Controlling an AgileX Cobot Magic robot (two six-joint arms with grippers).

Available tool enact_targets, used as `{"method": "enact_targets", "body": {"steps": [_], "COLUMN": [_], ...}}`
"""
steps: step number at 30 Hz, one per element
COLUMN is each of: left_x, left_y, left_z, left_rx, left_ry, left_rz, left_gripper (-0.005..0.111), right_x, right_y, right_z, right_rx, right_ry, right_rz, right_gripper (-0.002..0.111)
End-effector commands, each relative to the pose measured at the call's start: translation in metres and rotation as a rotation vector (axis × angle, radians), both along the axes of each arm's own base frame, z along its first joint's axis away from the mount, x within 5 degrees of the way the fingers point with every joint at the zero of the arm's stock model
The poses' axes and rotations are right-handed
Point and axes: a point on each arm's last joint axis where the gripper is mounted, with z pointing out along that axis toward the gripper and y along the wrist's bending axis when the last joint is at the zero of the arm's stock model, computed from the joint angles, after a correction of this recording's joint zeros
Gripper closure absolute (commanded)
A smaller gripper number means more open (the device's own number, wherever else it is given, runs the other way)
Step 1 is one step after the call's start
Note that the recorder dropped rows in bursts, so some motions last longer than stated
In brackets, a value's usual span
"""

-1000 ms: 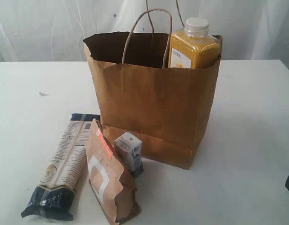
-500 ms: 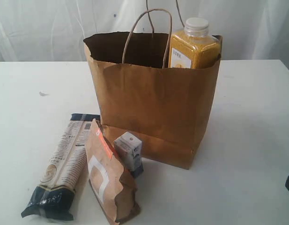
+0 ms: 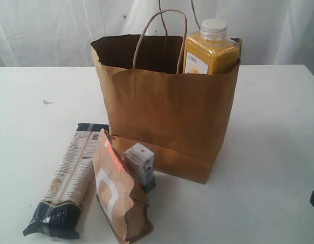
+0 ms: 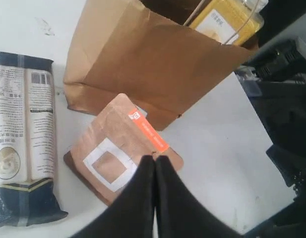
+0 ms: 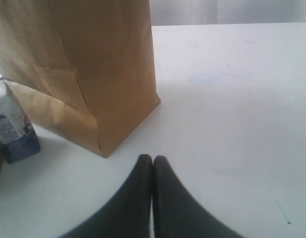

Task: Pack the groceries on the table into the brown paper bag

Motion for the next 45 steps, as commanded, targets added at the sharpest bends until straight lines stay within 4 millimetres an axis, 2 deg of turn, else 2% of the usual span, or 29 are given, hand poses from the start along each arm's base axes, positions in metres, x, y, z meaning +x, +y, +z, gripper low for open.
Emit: {"method": "enact_targets", "body": {"steps": [1,4,8,21,32,35,39,41,45], "left_x": [0.018,0.027,0.039,0.057,0.052,0.048,0.045,0.045,0.041], "left_y": [-0.009,-0.012,-0.014,-0.008,-0.014,-0.016,-0.015,-0.013,-0.005], "left_z": [0.004,0.001,0.000,0.003,0.008,0.007,-0.003,-0.007,-0.003], "left_rx": [-0.027,-0.050,-0.103,-0.089,-0.063,-0.023,0.140,0.206,0.282], "left_ry": [0.005,0.037,0.078,-0.038,-0.158,-0.196,-0.241,-0.222,-0.194], "left_rz": [-0.157,-0.222,-0.225,-0.061,-0.192,-0.266,-0.363,-0.341,-0.166], "left_gripper": [0.107,0.107,0.107,0.107,0.107,0.107,0.107,0.107,0.107], "right_x": [0.000,0.000,0.000,0.000,0.000,0.000,0.000,0.000,0.000], "right_y": [-0.001,-0.001,-0.001,-0.001,-0.001,-0.001,-0.001,-0.001,-0.001], "right_z": [-0.001,-0.001,-0.001,-0.001,-0.001,-0.001,-0.001,-0.001,-0.001], "right_rx": [-0.001,-0.003,-0.003,-0.003,-0.003,-0.003,-0.003,-0.003,-0.003], "right_ry": [-0.002,-0.003,-0.003,-0.003,-0.003,-0.003,-0.003,-0.003,-0.003], "right_rz": [-0.009,-0.009,-0.009,-0.009,-0.009,-0.009,-0.009,-0.009,-0.009], "right_gripper": [0.108,0.108,0.108,0.108,0.108,0.108,0.108,0.108,0.108]}}
